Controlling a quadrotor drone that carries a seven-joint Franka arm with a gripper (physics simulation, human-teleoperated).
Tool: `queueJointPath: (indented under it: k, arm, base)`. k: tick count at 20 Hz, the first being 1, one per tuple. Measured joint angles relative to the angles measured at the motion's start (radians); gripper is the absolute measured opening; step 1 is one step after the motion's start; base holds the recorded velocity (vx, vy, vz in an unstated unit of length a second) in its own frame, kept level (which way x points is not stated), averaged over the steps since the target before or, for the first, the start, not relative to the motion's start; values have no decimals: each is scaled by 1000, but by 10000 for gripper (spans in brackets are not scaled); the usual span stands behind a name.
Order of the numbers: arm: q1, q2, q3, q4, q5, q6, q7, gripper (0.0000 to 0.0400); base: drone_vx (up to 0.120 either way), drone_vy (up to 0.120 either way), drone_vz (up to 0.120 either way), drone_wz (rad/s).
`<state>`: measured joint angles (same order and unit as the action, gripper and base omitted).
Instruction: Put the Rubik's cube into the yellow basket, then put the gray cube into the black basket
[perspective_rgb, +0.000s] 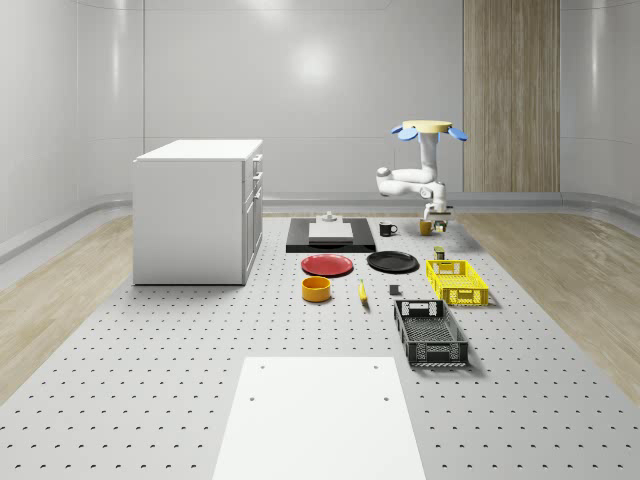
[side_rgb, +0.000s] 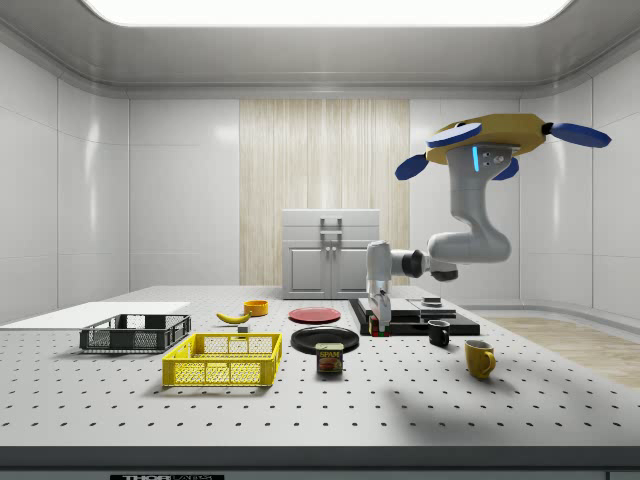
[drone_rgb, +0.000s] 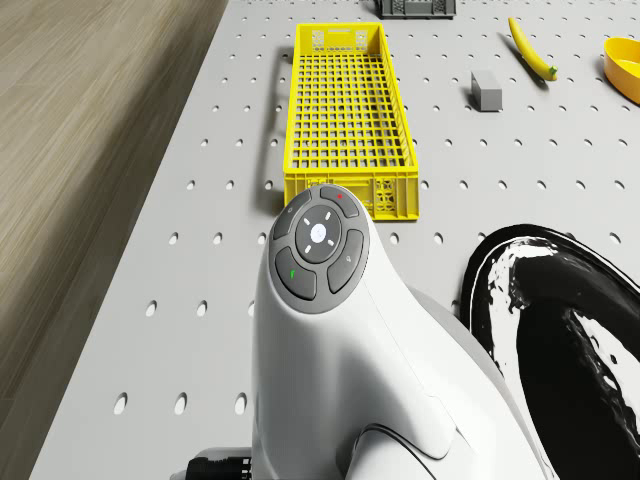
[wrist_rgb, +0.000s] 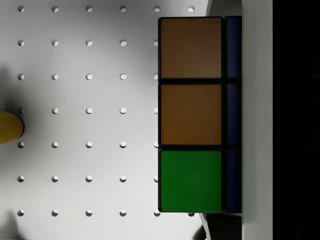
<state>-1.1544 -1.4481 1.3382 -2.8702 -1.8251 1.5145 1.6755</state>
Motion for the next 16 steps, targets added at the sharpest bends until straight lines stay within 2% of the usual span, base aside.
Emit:
queueJointPath:
  k: [16]
  arm:
    - [-7,-28,5,1,12,26,6,325]
  base:
    - [120,0,0,0]
